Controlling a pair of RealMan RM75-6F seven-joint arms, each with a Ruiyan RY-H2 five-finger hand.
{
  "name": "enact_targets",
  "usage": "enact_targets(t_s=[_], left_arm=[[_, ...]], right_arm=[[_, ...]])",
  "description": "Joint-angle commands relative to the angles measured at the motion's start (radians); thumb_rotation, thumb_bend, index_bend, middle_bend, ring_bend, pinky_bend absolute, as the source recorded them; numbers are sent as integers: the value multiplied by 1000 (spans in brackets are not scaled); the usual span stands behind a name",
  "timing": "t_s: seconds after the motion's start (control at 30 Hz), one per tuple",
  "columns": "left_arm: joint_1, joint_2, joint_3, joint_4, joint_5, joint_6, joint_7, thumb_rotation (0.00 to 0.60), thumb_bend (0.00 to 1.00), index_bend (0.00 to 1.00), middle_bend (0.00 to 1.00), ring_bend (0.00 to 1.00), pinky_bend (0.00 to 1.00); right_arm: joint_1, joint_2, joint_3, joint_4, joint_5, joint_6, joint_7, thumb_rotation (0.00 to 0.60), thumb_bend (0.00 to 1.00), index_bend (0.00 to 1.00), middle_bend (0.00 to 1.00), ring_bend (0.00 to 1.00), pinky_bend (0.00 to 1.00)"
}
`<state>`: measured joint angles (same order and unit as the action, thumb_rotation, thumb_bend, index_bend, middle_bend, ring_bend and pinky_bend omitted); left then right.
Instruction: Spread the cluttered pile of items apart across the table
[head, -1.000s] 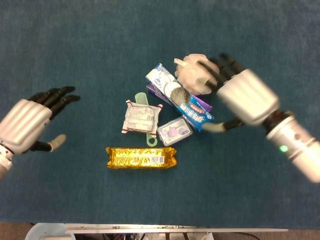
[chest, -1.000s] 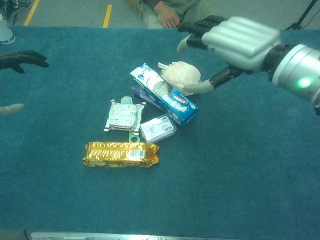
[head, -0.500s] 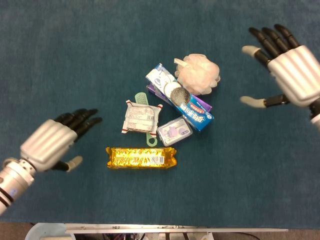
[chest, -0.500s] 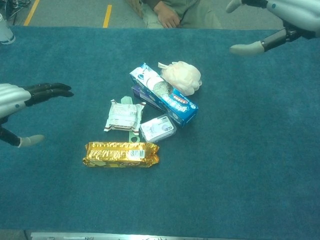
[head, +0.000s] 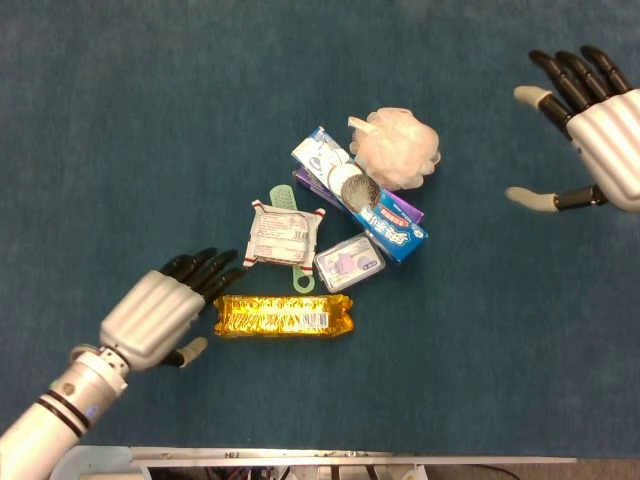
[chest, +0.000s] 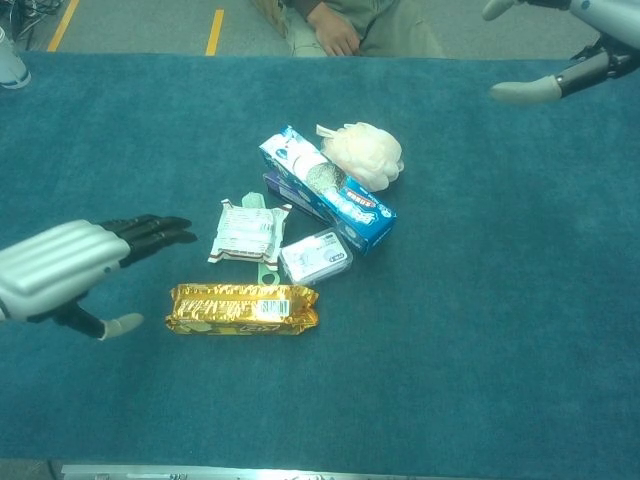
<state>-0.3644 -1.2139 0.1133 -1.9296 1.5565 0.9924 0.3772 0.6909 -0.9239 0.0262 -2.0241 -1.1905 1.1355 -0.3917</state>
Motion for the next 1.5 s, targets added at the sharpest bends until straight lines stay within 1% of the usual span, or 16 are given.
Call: enact_targets(t_s=[0.03,0.1,0.2,0.37,0.47,0.57,0.67,0.83,0.97,1.03,1.1,1.13,1.2,1.27,1.4,1.5], left_arm=[[27,-78,-2,-9,-86,9,112,600,316,0,0,0,144],[34,-113,-5,-6,-119,18,160,600,316,0,0,0,144],[42,-163,-4,5,-152,30,194,600,316,0,0,0,144],[44,-233,1,56,-163,34,215,600,316,3,0,0,144],[45,-269,-11,78,-165,51,212,600,316,55,8,1,146],[43,-301,-15,98,-162,58,207,600,316,126,47,19,148],[40,-331,-12,126,-151,61,207,600,316,160,88,50,152],[49,-385,-15,183,-121,96,162,600,316,280,210,142,219],[40,-416,-19,224,-117,87,144,600,316,325,249,174,257],[37,-431,-25,243,-106,96,137,600,317,361,293,231,310],[38,-441,-29,260,-98,106,121,600,317,392,342,290,399],[38,-445,-30,266,-97,110,112,600,317,409,371,323,460],[38,-442,-34,268,-101,111,85,600,317,429,407,359,526],[36,-428,-41,260,-96,119,55,600,317,450,437,383,570],[27,-373,-53,232,-84,130,16,600,318,464,463,400,591],[12,-299,-61,196,-80,124,-14,600,318,465,463,400,591]], right_arm=[[-10,7,5,6,1,-8,13,180,155,187,8,0,0],[-18,12,7,12,2,-17,23,180,155,187,10,0,0],[-28,18,9,21,3,-29,35,180,155,187,14,0,0],[-41,28,14,35,6,-53,55,180,155,187,17,0,0],[-49,31,17,38,3,-59,62,180,155,187,18,0,0],[-57,37,20,39,2,-66,71,180,155,187,18,0,0],[-64,45,27,41,3,-71,82,180,154,187,18,0,0],[-77,55,31,43,-4,-80,96,181,154,187,20,0,0],[-83,59,37,45,-6,-90,109,180,154,187,21,0,0],[-87,61,39,46,-9,-93,112,180,154,187,22,0,0],[-91,64,41,47,-11,-96,116,180,153,187,23,0,0],[-93,65,43,48,-10,-97,118,181,153,187,24,0,0],[-98,68,47,50,-10,-97,126,180,154,187,25,0,0],[-102,71,51,50,-12,-95,134,180,153,187,25,0,0],[-109,76,55,51,-16,-97,141,180,154,187,27,0,0],[-113,78,59,50,-17,-100,143,180,154,187,27,0,0]])
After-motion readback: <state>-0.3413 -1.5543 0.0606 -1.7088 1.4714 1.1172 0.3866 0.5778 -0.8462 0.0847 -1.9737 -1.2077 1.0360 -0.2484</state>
